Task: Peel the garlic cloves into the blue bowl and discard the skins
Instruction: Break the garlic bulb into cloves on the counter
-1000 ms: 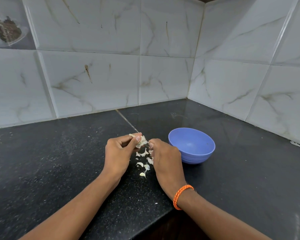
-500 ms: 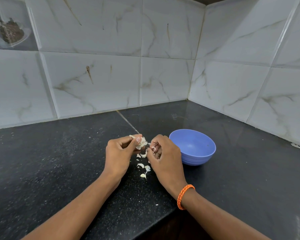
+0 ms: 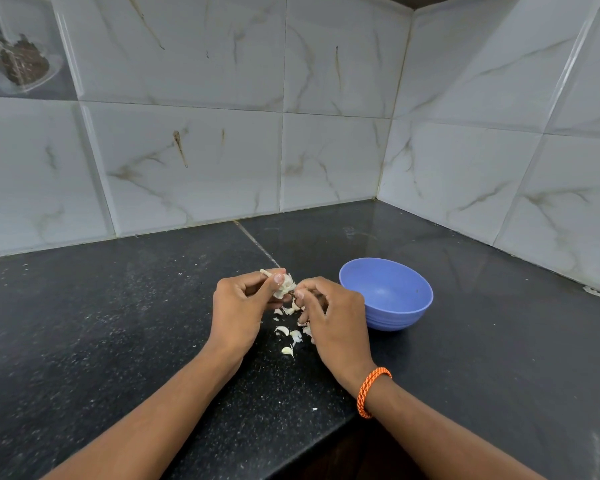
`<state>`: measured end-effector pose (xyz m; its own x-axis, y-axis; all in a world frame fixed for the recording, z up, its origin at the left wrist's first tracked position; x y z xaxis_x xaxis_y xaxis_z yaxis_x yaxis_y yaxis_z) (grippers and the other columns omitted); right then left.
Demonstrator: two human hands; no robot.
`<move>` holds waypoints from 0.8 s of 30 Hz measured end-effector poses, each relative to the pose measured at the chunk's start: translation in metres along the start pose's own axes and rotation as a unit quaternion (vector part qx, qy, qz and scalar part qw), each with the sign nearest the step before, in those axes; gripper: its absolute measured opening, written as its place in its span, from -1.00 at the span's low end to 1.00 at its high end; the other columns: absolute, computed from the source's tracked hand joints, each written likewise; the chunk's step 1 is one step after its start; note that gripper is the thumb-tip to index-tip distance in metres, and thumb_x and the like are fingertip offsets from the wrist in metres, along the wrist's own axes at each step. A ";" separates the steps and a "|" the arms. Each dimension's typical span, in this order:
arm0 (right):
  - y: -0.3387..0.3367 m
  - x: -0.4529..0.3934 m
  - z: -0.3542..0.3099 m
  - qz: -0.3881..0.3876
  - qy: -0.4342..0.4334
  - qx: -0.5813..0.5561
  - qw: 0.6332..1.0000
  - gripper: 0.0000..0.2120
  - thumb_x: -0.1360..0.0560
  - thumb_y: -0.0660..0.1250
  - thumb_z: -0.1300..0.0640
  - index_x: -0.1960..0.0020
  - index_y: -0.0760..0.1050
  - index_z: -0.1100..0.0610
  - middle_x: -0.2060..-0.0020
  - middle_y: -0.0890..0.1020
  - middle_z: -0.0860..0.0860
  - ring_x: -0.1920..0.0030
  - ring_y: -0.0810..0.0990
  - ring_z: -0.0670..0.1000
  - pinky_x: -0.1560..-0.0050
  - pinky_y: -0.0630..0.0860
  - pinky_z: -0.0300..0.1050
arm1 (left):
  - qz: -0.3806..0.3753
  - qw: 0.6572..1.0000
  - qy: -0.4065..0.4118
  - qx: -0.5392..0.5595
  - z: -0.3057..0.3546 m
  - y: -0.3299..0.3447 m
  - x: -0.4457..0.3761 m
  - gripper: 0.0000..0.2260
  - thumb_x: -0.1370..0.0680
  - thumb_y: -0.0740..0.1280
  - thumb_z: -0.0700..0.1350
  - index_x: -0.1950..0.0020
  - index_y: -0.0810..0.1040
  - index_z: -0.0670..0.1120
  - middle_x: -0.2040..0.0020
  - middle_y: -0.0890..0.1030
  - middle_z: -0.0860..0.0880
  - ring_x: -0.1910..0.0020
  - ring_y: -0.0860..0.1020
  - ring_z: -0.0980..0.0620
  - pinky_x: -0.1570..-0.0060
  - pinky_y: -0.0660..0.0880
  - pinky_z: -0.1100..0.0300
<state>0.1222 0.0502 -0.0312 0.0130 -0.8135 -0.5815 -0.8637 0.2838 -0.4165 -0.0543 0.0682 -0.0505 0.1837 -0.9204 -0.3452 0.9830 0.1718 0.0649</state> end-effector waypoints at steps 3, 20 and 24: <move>0.002 0.000 -0.001 -0.014 -0.011 -0.010 1.000 -0.76 -0.75 0.25 0.19 -0.14 0.69 0.01 0.22 0.68 -0.12 0.28 0.69 -0.02 0.35 0.59 -0.21 | 0.000 1.000 0.002 -0.001 0.001 0.000 0.001 -0.85 -0.66 0.46 -0.14 -0.01 0.80 -0.17 -0.02 0.80 -0.03 0.03 0.79 -0.10 -0.10 0.71 -0.12; 0.002 0.000 -0.001 0.009 -0.036 0.069 0.997 -0.81 -0.66 0.40 0.23 -0.14 0.74 0.01 0.03 0.68 -0.12 0.19 0.65 -0.10 0.10 0.65 -0.03 | 0.002 1.000 -0.002 0.010 0.001 -0.001 0.001 -0.88 -0.66 0.46 -0.13 -0.08 0.79 -0.12 0.05 0.80 -0.10 0.08 0.78 -0.17 -0.12 0.70 -0.16; -0.003 0.002 -0.002 0.020 -0.022 0.083 0.996 -0.78 -0.64 0.44 0.15 -0.27 0.67 -0.01 0.01 0.67 -0.13 0.11 0.63 -0.13 0.03 0.63 -0.16 | -0.002 1.000 -0.004 0.020 0.000 0.000 0.001 -0.88 -0.64 0.48 -0.14 -0.13 0.79 -0.12 0.03 0.80 -0.12 0.06 0.79 -0.17 -0.14 0.70 -0.17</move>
<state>0.1240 0.0473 -0.0298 0.0049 -0.7778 -0.6284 -0.7685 0.3991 -0.5001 -0.0540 0.0676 -0.0509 0.1795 -0.9242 -0.3372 0.9829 0.1543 0.1003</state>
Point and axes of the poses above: each hand's wrist, its own x-axis away from the middle knuckle, its own y-axis out of the palm, z = x × y, the point moved 9 cm from there along -x, towards the middle knuckle
